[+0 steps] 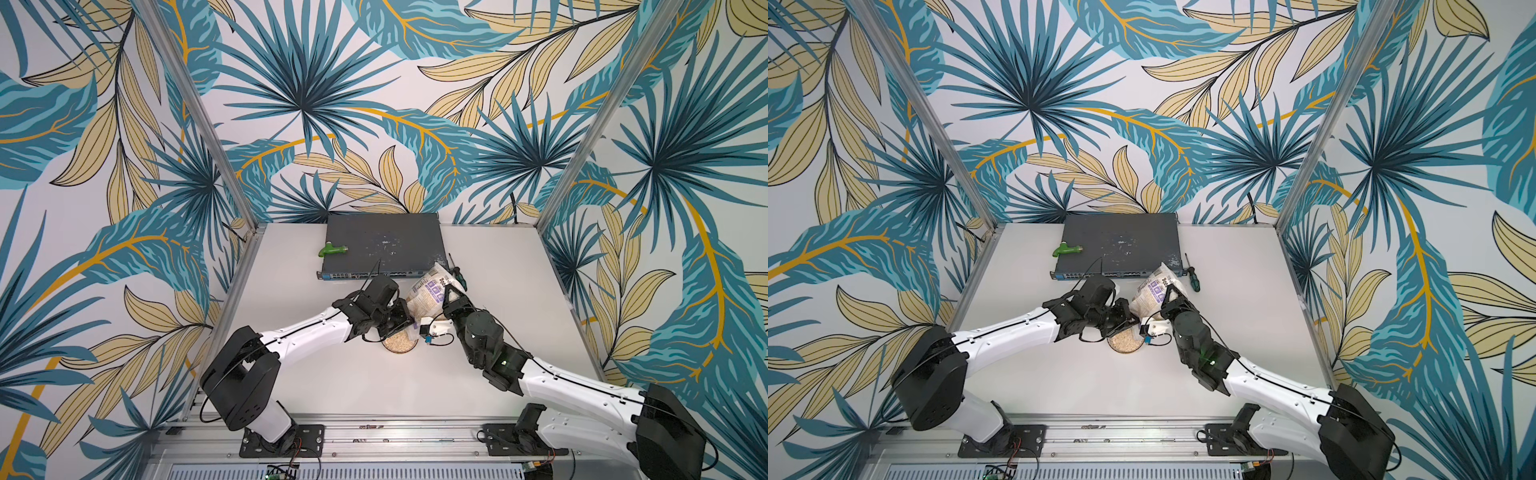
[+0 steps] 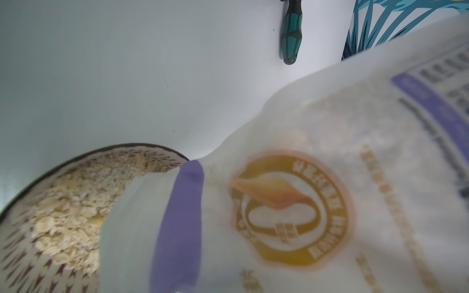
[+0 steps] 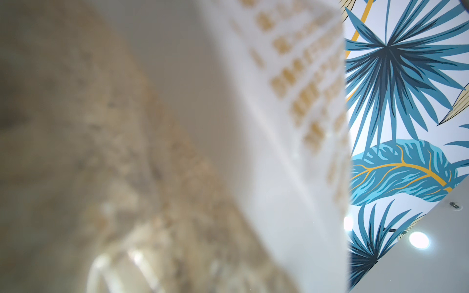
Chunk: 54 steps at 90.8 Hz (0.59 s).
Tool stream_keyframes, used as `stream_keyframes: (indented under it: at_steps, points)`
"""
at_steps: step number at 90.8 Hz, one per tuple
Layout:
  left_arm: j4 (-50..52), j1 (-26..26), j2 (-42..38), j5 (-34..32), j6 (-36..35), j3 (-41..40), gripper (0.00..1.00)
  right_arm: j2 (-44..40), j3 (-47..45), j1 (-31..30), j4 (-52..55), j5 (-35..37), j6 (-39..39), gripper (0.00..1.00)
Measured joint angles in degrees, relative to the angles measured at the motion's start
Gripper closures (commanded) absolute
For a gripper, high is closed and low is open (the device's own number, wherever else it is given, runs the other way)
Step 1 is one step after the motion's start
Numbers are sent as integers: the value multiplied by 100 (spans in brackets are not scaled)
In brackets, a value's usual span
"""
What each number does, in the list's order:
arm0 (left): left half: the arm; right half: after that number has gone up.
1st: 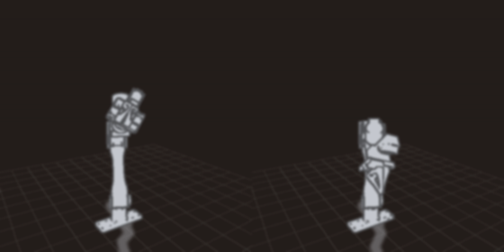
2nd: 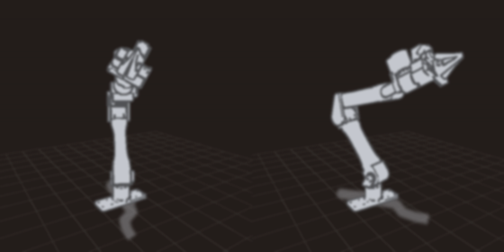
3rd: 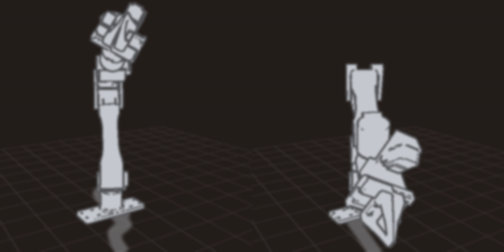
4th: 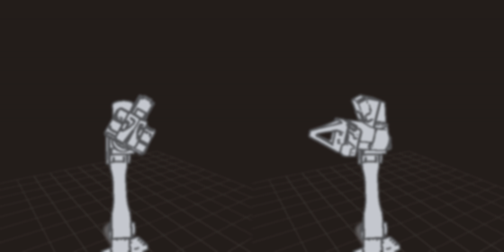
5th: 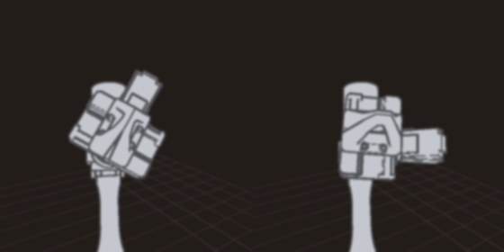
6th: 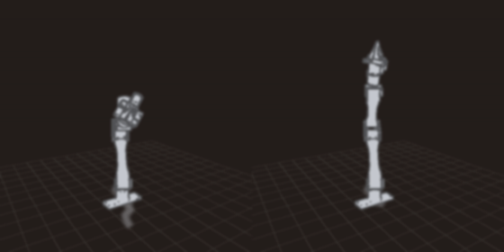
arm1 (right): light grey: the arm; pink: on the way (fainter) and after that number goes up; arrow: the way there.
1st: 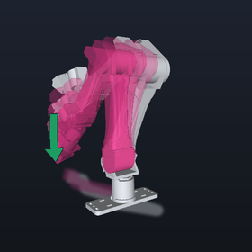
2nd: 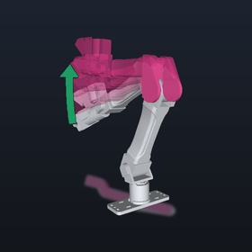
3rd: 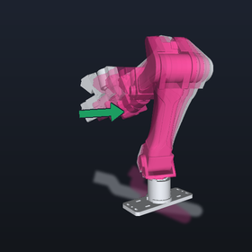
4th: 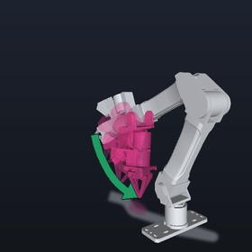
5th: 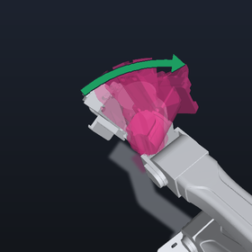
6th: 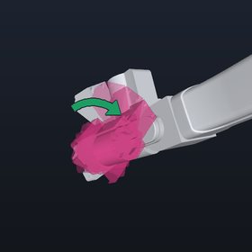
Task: Pour the oats into the breakfast bowl
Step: Pour the oats into the bowl.
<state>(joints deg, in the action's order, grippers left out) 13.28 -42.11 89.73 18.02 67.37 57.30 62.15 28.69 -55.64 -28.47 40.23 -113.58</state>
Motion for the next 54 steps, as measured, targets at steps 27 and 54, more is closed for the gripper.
stream_keyframes:
  at_steps: [27, 54]
  points:
    - [9, -33, 63, 4, 0, 20, 100, -2, 15, 0, 105, 2, -4, 100]
    - [-42, -37, 63, -61, 0, 42, 100, -28, 44, 0, 98, 15, 0, 100]
